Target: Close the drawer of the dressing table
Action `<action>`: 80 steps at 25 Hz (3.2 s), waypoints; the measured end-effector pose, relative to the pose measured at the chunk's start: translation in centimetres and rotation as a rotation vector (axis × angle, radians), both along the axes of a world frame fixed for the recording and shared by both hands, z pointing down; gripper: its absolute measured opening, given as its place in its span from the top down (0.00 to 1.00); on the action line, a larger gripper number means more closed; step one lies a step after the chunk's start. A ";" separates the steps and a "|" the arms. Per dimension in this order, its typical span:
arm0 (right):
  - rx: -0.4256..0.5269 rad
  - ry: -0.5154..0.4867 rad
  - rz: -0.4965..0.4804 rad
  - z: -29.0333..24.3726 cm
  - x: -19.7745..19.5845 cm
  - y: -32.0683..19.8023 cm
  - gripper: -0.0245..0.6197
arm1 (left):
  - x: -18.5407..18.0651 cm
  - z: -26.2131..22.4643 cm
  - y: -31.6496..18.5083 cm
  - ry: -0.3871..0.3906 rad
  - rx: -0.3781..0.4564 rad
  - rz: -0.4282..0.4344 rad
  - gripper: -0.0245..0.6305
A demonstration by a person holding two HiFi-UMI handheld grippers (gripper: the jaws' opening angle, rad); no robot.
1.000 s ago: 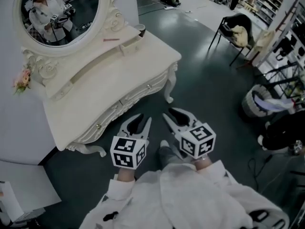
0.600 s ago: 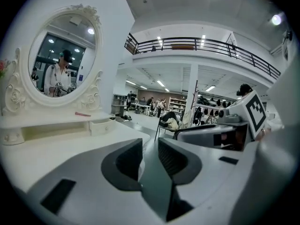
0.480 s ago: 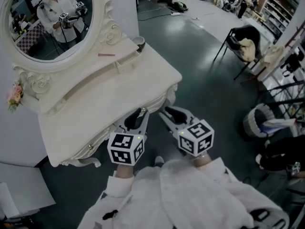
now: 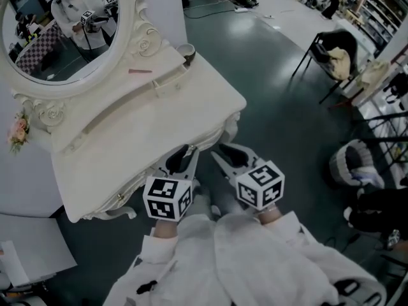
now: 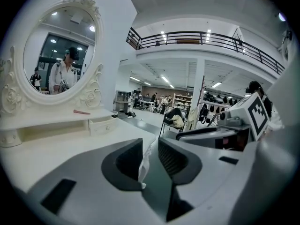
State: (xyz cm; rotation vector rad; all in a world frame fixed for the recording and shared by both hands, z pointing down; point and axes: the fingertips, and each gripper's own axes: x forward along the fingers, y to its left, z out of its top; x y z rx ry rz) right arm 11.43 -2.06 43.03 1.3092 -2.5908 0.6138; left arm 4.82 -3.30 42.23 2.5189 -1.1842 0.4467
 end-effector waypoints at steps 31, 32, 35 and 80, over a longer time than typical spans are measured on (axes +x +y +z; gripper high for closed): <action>0.009 0.026 -0.012 -0.8 -4.5 -23.3 0.81 | -4.4 -1.1 -23.8 0.035 0.020 -0.004 0.82; 0.010 0.029 -0.018 -0.7 -5.0 -24.0 0.81 | -4.9 -0.9 -24.4 0.037 0.019 -0.009 0.82; 0.009 0.035 -0.031 -0.5 -6.2 -25.7 0.81 | -6.0 -0.5 -25.7 0.044 0.013 -0.020 0.82; -0.142 0.095 -0.361 4.8 -5.6 -29.8 0.81 | -8.2 6.5 -26.4 0.038 -0.173 -0.370 0.82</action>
